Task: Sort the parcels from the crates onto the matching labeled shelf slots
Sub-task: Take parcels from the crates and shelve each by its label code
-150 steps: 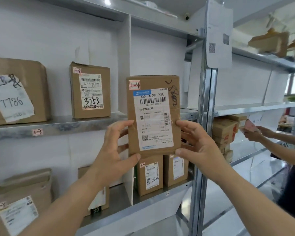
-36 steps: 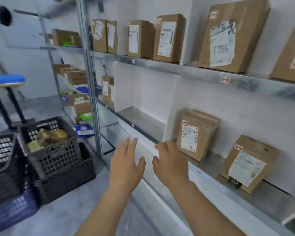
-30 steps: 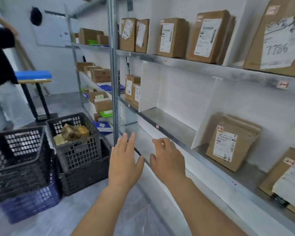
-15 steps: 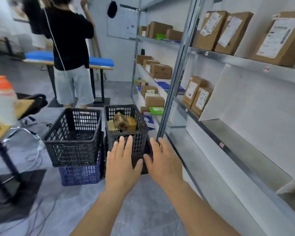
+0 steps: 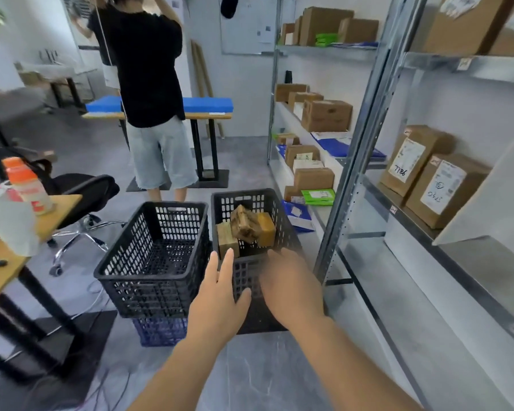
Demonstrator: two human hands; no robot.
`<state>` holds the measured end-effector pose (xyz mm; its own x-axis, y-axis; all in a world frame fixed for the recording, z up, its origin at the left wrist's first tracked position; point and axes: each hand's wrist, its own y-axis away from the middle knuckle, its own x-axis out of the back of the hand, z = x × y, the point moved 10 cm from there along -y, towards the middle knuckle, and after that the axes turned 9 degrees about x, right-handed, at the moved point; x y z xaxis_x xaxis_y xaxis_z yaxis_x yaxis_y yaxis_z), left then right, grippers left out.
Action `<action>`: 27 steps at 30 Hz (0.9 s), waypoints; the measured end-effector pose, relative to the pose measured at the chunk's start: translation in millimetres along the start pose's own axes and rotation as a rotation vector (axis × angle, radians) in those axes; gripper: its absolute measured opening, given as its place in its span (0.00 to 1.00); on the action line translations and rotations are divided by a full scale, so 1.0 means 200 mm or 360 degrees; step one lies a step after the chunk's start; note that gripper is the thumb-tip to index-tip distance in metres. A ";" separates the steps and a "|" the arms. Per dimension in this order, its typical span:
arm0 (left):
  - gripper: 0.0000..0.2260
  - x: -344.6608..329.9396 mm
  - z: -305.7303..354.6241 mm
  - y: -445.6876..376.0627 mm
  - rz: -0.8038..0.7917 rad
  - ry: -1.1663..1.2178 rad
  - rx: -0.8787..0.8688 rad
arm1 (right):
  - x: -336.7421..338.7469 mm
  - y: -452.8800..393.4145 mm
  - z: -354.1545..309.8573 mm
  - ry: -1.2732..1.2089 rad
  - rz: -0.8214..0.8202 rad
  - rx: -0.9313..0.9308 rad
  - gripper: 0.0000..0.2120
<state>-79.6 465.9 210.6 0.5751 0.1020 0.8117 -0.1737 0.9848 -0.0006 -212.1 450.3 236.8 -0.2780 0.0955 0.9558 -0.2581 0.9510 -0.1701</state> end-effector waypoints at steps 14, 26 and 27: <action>0.34 -0.27 -0.05 -0.94 -0.0115 -0.0102 0.0032 | -0.33 -0.93 0.33 -0.0076 -0.0136 -0.0056 0.24; 0.34 -0.50 -0.16 -2.11 -0.0358 -0.0062 0.0082 | -0.65 -1.96 0.62 -0.0009 -0.0234 -0.0257 0.25; 0.34 -0.53 -0.18 -2.20 -0.0384 -0.0063 0.0087 | -0.68 -2.02 0.64 0.0001 -0.0244 -0.0273 0.25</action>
<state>-34.9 27.9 104.5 0.5736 -0.1418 0.8067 -0.0785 0.9708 0.2265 -189.3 14.6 145.0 -0.2470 -0.0536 0.9675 -0.1358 0.9905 0.0202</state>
